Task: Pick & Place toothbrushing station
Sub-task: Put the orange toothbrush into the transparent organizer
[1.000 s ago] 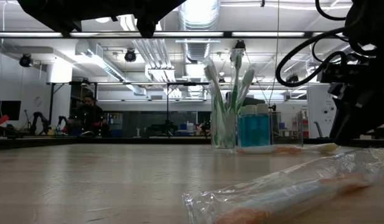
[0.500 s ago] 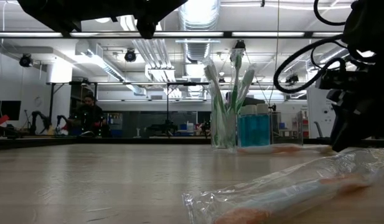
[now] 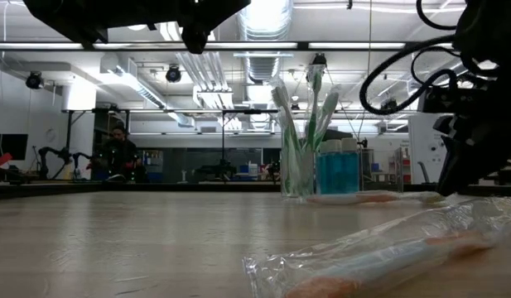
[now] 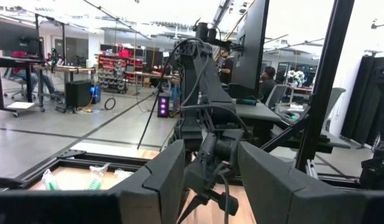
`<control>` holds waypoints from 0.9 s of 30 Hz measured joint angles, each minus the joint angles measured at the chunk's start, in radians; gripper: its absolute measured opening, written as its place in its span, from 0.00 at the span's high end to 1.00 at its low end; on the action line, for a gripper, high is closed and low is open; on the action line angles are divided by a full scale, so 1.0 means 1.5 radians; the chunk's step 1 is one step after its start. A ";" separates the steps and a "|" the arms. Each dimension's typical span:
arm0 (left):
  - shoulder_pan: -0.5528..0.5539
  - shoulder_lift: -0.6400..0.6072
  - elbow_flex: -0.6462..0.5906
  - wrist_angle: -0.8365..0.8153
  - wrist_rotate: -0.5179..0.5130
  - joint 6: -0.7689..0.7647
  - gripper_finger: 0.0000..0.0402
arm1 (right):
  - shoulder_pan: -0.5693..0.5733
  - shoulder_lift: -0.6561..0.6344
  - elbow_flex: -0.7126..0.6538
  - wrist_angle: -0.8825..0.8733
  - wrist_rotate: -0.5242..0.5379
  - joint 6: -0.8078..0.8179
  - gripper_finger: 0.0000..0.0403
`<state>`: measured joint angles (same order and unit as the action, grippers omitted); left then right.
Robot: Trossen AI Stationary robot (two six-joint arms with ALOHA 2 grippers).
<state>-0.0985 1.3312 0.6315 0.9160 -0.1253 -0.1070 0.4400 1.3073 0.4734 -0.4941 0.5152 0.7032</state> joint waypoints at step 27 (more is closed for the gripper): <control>0.000 0.000 0.000 -0.005 -0.005 -0.001 0.61 | 0.000 -0.164 0.224 -0.220 -0.087 -0.006 0.98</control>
<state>-0.0986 1.3312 0.6315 0.9089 -0.1329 -0.1089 0.4407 1.0621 0.8090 -0.8240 0.3840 0.6940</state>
